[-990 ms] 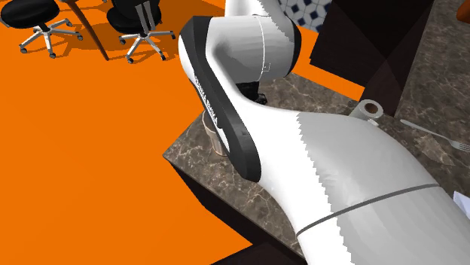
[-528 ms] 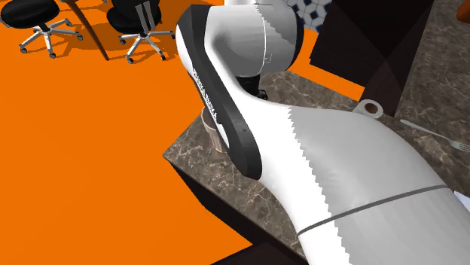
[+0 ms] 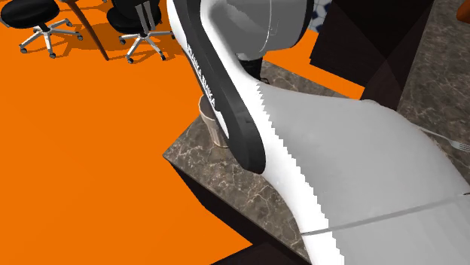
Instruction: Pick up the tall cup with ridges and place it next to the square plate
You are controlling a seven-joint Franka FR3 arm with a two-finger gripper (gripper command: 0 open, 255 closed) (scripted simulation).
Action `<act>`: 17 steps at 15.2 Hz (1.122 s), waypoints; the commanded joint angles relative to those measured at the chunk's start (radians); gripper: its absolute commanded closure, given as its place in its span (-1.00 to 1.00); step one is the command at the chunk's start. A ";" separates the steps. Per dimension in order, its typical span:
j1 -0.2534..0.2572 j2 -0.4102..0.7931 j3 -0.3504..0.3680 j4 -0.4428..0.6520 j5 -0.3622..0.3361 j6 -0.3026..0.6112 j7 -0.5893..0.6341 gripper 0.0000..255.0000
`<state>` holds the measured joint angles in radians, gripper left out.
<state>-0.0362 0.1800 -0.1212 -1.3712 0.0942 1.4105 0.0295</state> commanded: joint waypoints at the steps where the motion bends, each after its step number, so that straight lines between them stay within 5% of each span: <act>1: -0.001 0.007 0.000 0.039 0.001 -0.031 0.002 1.00; 5: -0.005 0.032 -0.001 0.127 0.005 -0.095 0.004 1.00; 17: -0.067 -0.371 -0.065 -0.285 -0.076 -0.090 -0.132 1.00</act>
<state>-0.0955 -0.1619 -0.1775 -1.6308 0.0271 1.3238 -0.0850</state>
